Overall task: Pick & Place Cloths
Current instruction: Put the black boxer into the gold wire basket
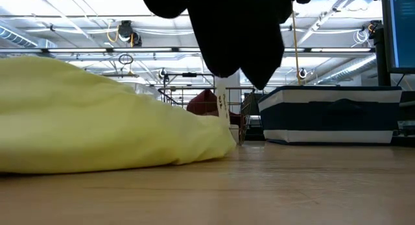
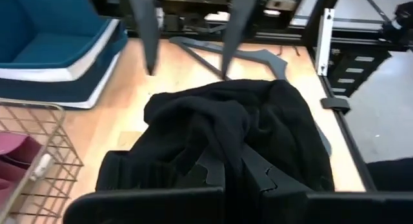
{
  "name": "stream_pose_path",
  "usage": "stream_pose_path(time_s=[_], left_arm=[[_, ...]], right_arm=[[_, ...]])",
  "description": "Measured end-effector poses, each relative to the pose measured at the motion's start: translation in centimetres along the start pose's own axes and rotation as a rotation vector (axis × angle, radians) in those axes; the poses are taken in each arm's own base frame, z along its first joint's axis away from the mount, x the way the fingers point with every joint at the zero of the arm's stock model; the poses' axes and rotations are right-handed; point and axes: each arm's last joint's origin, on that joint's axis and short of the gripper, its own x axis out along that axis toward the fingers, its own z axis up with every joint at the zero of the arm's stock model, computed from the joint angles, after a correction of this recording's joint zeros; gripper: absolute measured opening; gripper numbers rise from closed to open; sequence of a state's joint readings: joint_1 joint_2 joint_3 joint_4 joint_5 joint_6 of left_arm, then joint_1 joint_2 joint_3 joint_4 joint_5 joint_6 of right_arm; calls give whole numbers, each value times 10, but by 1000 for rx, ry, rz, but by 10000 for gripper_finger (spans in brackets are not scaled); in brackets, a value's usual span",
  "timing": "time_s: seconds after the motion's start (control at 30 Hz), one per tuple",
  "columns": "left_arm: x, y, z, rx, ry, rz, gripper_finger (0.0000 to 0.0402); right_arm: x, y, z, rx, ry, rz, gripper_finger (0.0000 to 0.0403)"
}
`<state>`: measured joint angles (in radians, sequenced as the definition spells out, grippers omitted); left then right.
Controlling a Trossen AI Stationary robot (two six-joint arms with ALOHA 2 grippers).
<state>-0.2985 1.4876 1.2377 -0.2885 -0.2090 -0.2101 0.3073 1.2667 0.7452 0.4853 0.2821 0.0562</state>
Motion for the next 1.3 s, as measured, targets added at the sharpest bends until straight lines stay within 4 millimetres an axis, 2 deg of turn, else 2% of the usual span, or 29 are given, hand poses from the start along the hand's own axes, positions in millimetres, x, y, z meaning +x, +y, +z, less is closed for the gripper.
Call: stream_pose_path(time_s=[0.3, 0.63, 0.93, 1.3], left_arm=[[3, 15, 3, 3, -6, 59, 0], [4, 24, 1, 4, 20, 101, 1], [4, 24, 1, 4, 20, 101, 1], [4, 23, 6, 3, -26, 92, 1]], right_arm=[[0, 3, 1, -143, -14, 110, 232], [-2, 10, 4, -221, -49, 101, 287], [-2, 11, 3, -191, -46, 103, 317], [2, 8, 1, -198, -49, 84, 320]])
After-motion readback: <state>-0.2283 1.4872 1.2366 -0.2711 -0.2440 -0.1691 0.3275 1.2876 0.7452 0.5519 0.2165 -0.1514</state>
